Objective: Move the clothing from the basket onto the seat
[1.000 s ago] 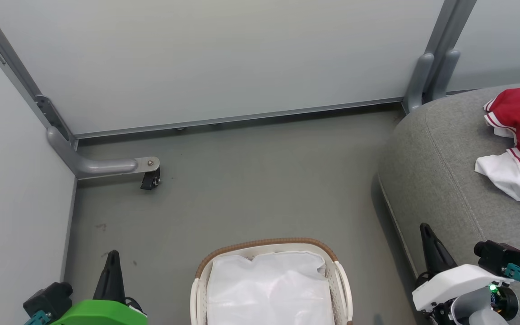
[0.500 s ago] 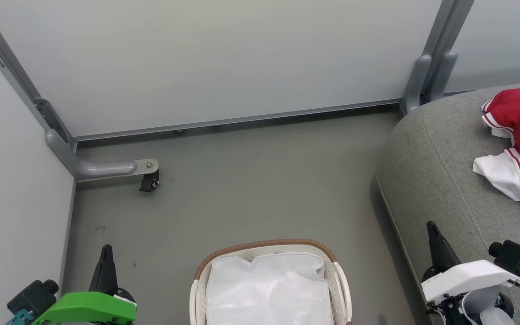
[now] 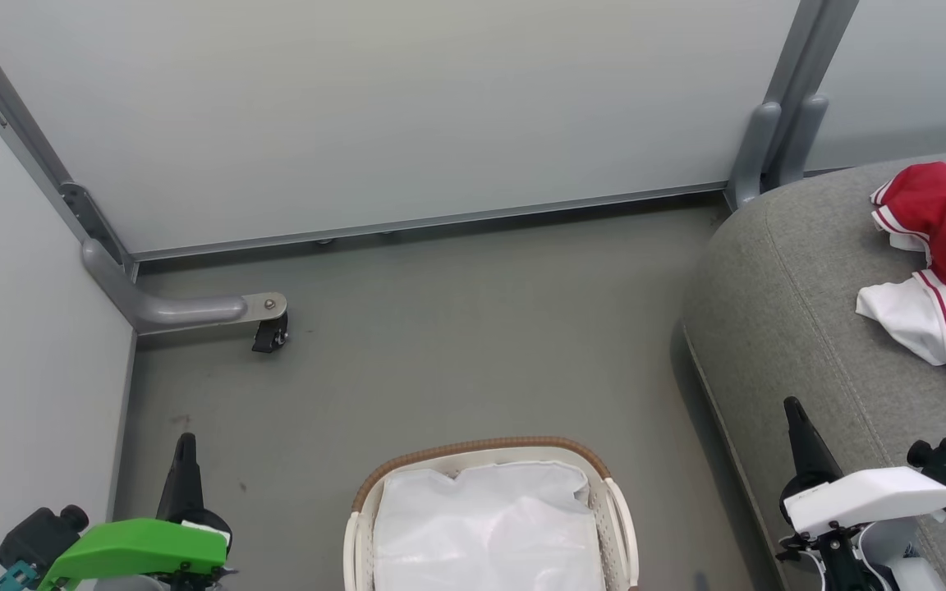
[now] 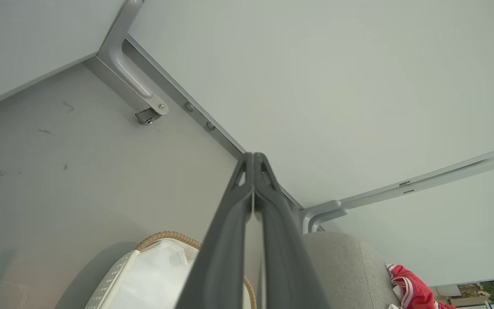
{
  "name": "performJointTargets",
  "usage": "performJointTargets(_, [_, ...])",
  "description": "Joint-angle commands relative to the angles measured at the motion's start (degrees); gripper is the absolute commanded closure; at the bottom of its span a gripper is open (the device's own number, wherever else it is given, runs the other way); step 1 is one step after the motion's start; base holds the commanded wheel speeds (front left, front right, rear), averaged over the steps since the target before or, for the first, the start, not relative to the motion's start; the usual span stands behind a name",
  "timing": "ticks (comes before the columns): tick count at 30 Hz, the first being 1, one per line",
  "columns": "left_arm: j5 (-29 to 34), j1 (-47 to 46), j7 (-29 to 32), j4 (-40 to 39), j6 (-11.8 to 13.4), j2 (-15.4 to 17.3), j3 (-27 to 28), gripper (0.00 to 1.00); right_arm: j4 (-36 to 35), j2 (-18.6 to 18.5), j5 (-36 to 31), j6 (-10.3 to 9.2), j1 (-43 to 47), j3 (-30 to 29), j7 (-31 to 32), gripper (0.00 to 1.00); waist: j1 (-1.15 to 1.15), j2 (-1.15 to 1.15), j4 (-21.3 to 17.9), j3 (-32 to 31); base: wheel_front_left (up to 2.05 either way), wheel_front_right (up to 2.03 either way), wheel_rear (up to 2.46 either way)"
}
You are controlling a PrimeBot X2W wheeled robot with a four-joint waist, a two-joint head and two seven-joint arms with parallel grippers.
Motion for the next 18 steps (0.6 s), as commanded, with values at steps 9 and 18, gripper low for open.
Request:
performJointTargets(9, [-6.31,-2.07,1.79,-1.15,-0.10,0.04,1.03,1.00,-1.25,-0.38,7.16,-0.03,-1.31,-0.85,1.68,1.00,0.00,0.00,-0.17,-0.22,0.00,0.00,0.00])
performJointTargets(18, [-11.26,-2.51,3.21,-1.62,-0.11,-0.03,1.66,1.00,-1.65,-0.42,12.75,-0.04,-1.31,-1.36,3.11,1.00,0.00,0.00,-0.34,-0.42,0.00,0.00,0.00])
